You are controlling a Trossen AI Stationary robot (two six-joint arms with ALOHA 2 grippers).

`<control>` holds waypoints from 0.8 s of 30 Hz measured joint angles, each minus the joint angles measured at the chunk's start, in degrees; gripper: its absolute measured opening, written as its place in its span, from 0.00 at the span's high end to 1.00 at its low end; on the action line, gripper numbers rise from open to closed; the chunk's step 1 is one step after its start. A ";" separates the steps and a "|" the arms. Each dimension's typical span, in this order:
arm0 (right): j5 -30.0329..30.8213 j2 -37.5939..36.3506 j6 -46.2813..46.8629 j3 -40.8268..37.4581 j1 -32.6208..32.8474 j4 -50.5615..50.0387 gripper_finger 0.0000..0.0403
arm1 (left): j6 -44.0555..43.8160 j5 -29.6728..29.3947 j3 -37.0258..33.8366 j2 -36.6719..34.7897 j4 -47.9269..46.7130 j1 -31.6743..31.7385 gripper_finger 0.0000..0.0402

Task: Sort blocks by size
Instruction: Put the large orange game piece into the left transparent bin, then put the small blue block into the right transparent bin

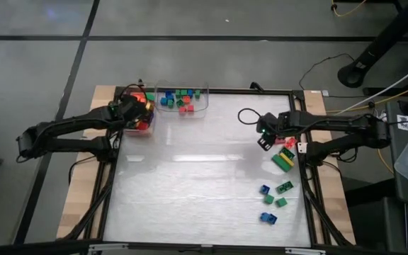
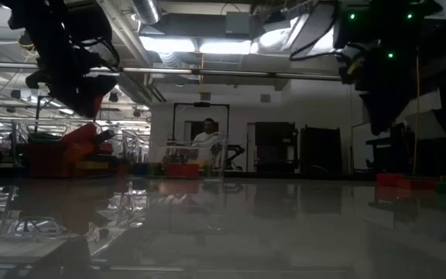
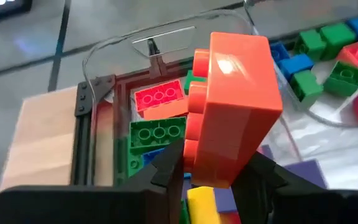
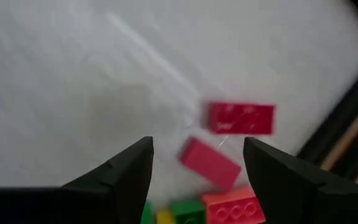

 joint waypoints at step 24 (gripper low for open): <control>-13.51 0.72 19.09 -3.30 14.81 -0.19 0.38 | 0.05 4.24 0.00 3.62 0.09 3.21 0.53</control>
